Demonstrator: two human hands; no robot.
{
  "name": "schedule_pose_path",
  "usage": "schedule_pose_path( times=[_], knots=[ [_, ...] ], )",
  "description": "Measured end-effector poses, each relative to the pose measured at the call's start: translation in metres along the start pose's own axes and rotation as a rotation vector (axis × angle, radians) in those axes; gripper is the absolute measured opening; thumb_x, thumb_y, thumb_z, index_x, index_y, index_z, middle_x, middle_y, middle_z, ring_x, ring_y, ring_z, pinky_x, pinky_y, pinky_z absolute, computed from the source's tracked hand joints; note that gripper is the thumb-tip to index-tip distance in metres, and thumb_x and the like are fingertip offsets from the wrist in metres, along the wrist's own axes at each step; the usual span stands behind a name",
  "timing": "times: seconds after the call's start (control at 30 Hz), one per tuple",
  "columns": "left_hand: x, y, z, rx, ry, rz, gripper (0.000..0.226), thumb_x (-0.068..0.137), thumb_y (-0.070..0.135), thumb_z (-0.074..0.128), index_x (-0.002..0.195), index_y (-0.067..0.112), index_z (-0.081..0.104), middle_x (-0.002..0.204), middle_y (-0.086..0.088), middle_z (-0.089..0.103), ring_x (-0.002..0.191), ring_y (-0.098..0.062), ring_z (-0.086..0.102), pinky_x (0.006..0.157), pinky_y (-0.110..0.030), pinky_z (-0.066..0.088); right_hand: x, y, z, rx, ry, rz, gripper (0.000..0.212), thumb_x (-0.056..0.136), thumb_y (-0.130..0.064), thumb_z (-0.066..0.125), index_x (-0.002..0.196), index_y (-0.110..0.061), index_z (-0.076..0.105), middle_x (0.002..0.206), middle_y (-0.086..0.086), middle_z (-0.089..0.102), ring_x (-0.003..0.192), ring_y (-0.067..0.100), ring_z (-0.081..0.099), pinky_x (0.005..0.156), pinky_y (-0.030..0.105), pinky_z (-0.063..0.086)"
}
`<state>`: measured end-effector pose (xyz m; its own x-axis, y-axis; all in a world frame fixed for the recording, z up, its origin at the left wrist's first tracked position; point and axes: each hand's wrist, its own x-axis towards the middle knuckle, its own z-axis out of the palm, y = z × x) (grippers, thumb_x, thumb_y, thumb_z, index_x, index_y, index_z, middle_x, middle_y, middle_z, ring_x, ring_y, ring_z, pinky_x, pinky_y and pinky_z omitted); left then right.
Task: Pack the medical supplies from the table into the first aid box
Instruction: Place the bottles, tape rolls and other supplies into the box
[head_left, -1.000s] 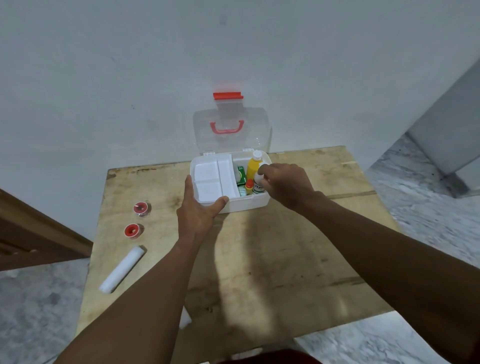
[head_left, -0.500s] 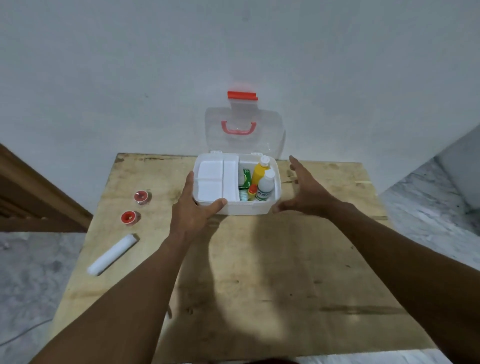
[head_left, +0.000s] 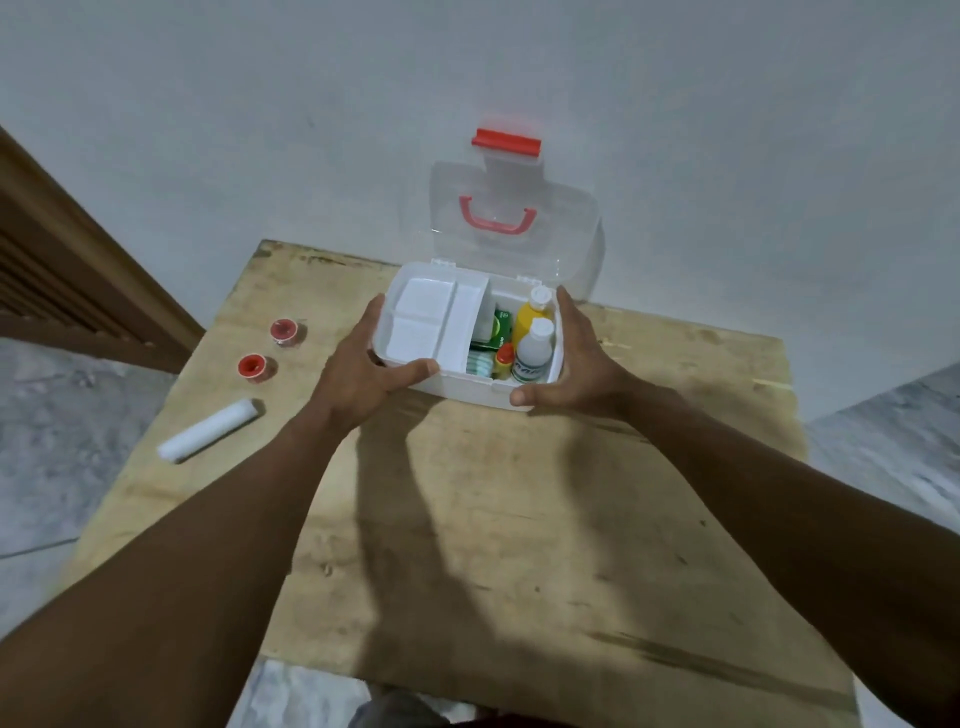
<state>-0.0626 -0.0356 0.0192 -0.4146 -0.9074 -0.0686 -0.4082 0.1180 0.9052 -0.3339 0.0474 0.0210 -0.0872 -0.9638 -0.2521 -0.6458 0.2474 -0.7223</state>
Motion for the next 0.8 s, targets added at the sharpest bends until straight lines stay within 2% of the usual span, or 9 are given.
schedule_pose_path(
  times=[0.1,0.17,0.27,0.37,0.5,0.6,0.73,0.8],
  knots=[
    [0.001,0.002,-0.001,-0.013,-0.007,-0.023,0.075,0.077,0.033,0.083,0.139,0.042,0.043,0.128,0.019,0.059,0.118,-0.010,0.055,0.092,-0.042,0.055,-0.003,-0.001,0.005,0.031,0.015,0.005,0.156,0.042,-0.084,0.078,0.151,-0.038,-0.024,0.164,-0.009,-0.006,0.153,0.019,-0.004,0.123,0.051,0.012],
    [0.000,0.004,0.000,-0.014,-0.015,-0.043,0.073,0.077,0.035,0.083,0.137,0.043,0.043,0.127,0.017,0.060,0.116,-0.016,0.056,0.084,-0.043,0.056,0.000,0.002,0.006,0.035,0.022,0.017,0.153,0.044,-0.083,0.078,0.152,-0.040,-0.021,0.164,-0.012,-0.003,0.153,0.019,-0.002,0.122,0.054,0.014],
    [-0.001,0.006,0.001,-0.030,-0.015,-0.069,0.072,0.077,0.035,0.083,0.137,0.043,0.044,0.126,0.014,0.060,0.114,-0.019,0.057,0.070,-0.031,0.052,0.002,0.006,0.008,0.037,0.035,0.000,0.149,0.048,-0.080,0.081,0.153,-0.039,-0.017,0.163,-0.018,0.000,0.153,0.016,0.001,0.122,0.053,0.018],
    [-0.001,0.007,0.001,-0.047,-0.019,-0.080,0.073,0.078,0.031,0.083,0.139,0.040,0.043,0.126,0.013,0.060,0.112,-0.016,0.057,0.067,-0.025,0.049,0.001,0.007,0.009,0.058,0.026,0.015,0.147,0.051,-0.076,0.082,0.152,-0.040,-0.019,0.163,-0.016,-0.006,0.153,0.016,-0.006,0.123,0.053,0.014],
    [-0.002,0.006,0.002,-0.063,-0.030,-0.073,0.074,0.077,0.033,0.083,0.139,0.038,0.043,0.126,0.012,0.059,0.115,-0.016,0.056,0.071,-0.030,0.053,0.004,0.011,0.010,0.042,0.047,0.006,0.146,0.048,-0.077,0.083,0.152,-0.042,-0.013,0.163,-0.014,0.004,0.153,0.018,0.001,0.121,0.054,0.018],
    [-0.003,0.005,0.002,-0.073,-0.036,-0.075,0.074,0.075,0.035,0.084,0.138,0.037,0.043,0.126,0.013,0.060,0.117,-0.018,0.056,0.082,-0.039,0.057,0.006,0.011,0.012,0.031,0.037,0.034,0.148,0.047,-0.077,0.083,0.153,-0.041,-0.014,0.163,-0.016,0.006,0.153,0.017,0.004,0.121,0.053,0.019],
    [-0.003,0.007,0.002,-0.069,-0.044,-0.107,0.081,0.068,0.046,0.082,0.138,0.034,0.042,0.129,0.010,0.060,0.119,-0.018,0.056,0.093,-0.045,0.055,0.017,0.022,0.013,0.054,0.064,0.072,0.149,0.042,-0.073,0.088,0.153,-0.045,-0.007,0.159,-0.010,0.024,0.148,0.019,0.025,0.114,0.055,0.035],
    [-0.005,0.009,0.003,-0.057,-0.031,-0.140,0.094,0.064,0.056,0.082,0.143,0.034,0.037,0.134,0.009,0.057,0.123,-0.020,0.054,0.096,-0.047,0.053,0.022,0.031,0.012,0.039,0.060,0.069,0.147,0.043,-0.071,0.089,0.153,-0.045,-0.004,0.156,-0.007,0.029,0.145,0.020,0.032,0.110,0.055,0.040]
  ],
)
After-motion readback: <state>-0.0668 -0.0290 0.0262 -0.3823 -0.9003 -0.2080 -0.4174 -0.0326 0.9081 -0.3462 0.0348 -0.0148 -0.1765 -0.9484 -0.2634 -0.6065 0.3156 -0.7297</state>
